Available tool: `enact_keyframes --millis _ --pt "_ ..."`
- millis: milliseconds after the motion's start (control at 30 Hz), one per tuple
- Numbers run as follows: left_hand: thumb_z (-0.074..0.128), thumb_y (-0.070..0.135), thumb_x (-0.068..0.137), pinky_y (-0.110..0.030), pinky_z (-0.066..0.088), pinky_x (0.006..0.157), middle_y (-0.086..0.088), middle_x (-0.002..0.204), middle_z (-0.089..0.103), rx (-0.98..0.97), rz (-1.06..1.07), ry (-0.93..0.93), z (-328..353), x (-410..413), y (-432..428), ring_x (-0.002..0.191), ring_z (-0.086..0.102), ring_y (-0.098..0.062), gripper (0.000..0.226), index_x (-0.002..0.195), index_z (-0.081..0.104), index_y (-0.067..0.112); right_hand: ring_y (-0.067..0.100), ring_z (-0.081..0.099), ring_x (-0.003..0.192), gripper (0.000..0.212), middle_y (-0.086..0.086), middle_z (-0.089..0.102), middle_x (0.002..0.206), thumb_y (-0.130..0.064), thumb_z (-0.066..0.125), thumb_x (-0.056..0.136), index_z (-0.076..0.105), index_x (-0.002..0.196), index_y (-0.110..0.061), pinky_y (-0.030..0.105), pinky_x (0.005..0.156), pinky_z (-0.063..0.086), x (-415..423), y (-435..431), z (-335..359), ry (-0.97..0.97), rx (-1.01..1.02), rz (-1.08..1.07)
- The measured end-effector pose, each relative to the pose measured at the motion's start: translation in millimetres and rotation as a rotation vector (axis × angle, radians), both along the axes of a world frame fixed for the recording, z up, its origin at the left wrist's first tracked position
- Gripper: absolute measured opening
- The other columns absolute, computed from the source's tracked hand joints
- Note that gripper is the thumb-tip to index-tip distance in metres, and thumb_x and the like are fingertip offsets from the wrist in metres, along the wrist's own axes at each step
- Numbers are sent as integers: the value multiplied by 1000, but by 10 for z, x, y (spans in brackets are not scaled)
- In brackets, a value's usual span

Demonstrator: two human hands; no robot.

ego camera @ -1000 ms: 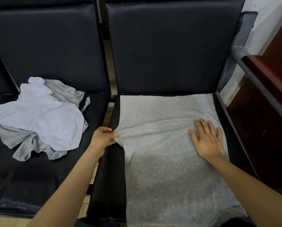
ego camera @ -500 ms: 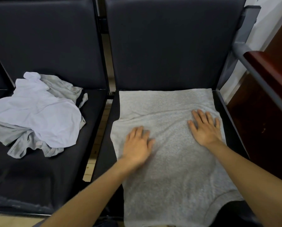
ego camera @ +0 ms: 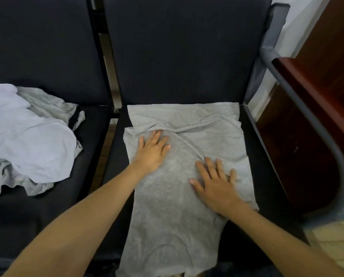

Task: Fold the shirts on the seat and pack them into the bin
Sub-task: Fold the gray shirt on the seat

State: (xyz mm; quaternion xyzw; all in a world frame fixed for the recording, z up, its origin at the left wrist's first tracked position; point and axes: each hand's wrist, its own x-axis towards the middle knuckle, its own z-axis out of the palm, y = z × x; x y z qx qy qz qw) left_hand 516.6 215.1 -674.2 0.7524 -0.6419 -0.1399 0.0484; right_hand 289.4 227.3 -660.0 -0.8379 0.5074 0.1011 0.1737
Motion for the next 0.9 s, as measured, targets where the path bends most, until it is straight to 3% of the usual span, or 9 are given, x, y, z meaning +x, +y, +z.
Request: enact_keyframes --millis 100,267,333,400,500,600,667,767,900 --pt "8 59 91 -38 -8 115 -4 157 18 -150 -46 0 148 -202 463 145 9 -19 72 142 40 21 19 -29 141 65 -12 -27 155 -67 12 92 -15 147 -45 59 109 -19 -50 -366 -76 -12 5 46" --pt "-23 80 63 -51 -5 115 -1 159 6 108 -36 -61 173 -427 1205 147 -1 -21 110 150 21 29 21 -29 141 65 -7 -27 156 -67 15 93 -12 148 -44 58 109 -20 101 -947 -12 69 62 90" --pt "-12 79 74 -48 -5 116 1 160 0 164 14 -41 154 -344 1164 147 -4 -20 95 151 13 31 25 -24 143 66 -1 -22 158 -60 23 97 -1 152 -34 58 110 -16 251 -871 127 119 28 104" --pt "18 61 96 -42 -3 118 -1 160 -4 170 60 131 158 -257 1059 147 -7 -22 65 152 13 28 24 -11 147 61 1 -9 160 -51 28 100 14 153 -25 54 115 -6 344 -560 264 37 32 121" --pt "44 29 100 -38 9 118 -10 158 5 -145 305 466 131 -237 1005 146 5 -29 57 150 22 15 20 -1 147 61 -2 2 161 -53 24 99 13 152 -24 46 118 6 228 93 231 -105 87 174" --pt "56 43 91 -43 13 112 -16 154 11 -182 554 261 82 -242 933 139 11 -34 71 144 27 4 15 -23 144 80 -8 -21 158 -74 -4 82 -11 150 -33 48 115 -15 63 375 46 -22 69 214" --pt "61 51 85 -40 16 108 -13 146 22 -168 589 234 87 -250 853 133 17 -33 70 134 40 6 13 -32 139 74 -10 -28 155 -71 -4 83 -17 148 -37 50 111 -23 84 323 -28 -13 87 179" --pt "66 47 82 -33 20 100 -7 126 35 -214 592 288 105 -312 763 118 27 -28 46 114 59 14 9 -36 132 79 -11 -28 155 -71 -12 73 -21 145 -39 52 109 -24 185 267 -65 -15 13 162" --pt "64 27 87 -30 28 92 -5 107 48 -361 601 377 109 -268 759 103 39 -22 20 101 60 12 11 -32 138 84 -12 -27 155 -71 -17 65 -22 143 -41 51 108 -25 230 194 -98 -30 5 145"
